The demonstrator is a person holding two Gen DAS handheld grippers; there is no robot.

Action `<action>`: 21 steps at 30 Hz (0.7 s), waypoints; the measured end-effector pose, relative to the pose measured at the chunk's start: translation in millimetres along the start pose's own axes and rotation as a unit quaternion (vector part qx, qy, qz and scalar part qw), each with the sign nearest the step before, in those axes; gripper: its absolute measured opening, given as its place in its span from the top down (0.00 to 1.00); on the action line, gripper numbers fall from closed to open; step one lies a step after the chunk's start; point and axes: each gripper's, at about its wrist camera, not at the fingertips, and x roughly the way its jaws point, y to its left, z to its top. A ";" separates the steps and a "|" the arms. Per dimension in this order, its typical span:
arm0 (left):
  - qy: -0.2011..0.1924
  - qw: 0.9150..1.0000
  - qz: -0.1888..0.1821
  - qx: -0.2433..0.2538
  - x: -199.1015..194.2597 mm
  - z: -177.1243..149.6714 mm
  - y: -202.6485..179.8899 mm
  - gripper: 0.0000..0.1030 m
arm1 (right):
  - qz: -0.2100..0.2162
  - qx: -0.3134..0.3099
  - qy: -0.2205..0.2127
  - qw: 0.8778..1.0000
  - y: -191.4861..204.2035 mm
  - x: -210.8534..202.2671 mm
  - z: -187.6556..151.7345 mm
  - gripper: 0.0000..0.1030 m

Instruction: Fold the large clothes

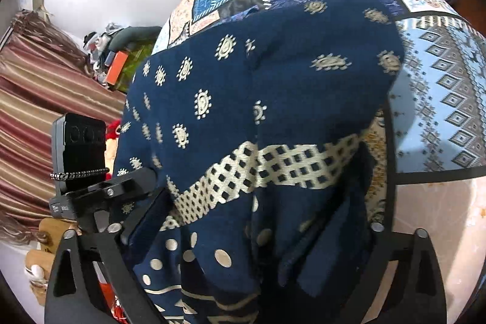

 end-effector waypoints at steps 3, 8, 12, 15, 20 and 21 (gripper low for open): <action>-0.016 1.000 0.008 0.018 -17.3 -7.8 -8.5 0.39 | 0.003 -0.013 -0.012 1.000 11.9 -7.6 -5.5 0.46; -0.046 0.997 0.012 0.058 -60.1 -18.9 -37.6 0.51 | 0.015 -0.028 -0.023 0.999 44.0 -25.5 -15.4 0.65; -0.084 0.993 0.018 0.086 -114.0 -25.6 -54.1 0.51 | 0.023 -0.046 -0.040 0.998 84.5 -46.6 -24.6 0.65; -0.114 0.989 0.013 0.093 -160.8 -28.8 -57.9 0.51 | 0.032 -0.074 -0.060 0.995 121.8 -68.7 -28.7 0.65; -0.149 0.985 0.020 0.090 -223.3 -32.8 -44.2 0.51 | 0.037 -0.119 -0.072 0.990 192.3 -80.2 -28.6 0.65; -0.153 0.984 0.023 0.086 -233.1 -33.2 -37.8 0.51 | 0.039 -0.127 -0.073 0.988 205.7 -77.4 -29.2 0.65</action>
